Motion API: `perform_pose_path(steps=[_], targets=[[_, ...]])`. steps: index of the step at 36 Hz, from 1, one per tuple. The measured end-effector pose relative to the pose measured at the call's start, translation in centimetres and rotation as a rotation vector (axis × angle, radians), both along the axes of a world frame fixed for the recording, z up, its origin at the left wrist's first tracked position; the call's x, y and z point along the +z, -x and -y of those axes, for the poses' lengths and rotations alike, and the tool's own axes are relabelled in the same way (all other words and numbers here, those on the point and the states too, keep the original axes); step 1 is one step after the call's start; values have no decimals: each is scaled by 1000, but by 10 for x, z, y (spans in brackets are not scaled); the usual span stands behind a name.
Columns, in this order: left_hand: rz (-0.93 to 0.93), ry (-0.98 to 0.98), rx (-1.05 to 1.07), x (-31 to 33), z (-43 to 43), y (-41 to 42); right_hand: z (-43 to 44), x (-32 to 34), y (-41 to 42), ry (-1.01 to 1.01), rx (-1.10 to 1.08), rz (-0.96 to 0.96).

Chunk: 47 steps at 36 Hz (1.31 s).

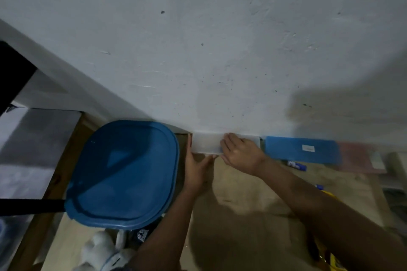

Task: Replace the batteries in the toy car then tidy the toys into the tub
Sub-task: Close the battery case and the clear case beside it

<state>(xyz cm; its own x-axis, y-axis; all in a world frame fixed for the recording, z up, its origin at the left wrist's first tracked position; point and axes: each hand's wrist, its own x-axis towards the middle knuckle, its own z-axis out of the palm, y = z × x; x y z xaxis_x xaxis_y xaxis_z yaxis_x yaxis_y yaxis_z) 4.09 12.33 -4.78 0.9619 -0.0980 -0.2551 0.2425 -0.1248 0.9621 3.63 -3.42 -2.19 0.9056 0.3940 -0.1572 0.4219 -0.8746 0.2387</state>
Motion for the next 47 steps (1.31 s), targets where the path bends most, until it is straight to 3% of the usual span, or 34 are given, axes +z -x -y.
perform_pose_path(steps=[8,21,27,31,47], targets=[[-42,-26,38,-1,-1,-1,-1,-4,-3,-84,-4,32],[-72,-125,48,-3,1,-2,6,-19,18,-526,-244,199],[-73,-101,107,-6,1,-4,0,-35,24,-510,-209,339],[-83,-104,106,-8,0,-3,5,-39,23,-369,-105,404],[-149,-5,132,1,3,2,10,-42,12,-277,-18,465]])
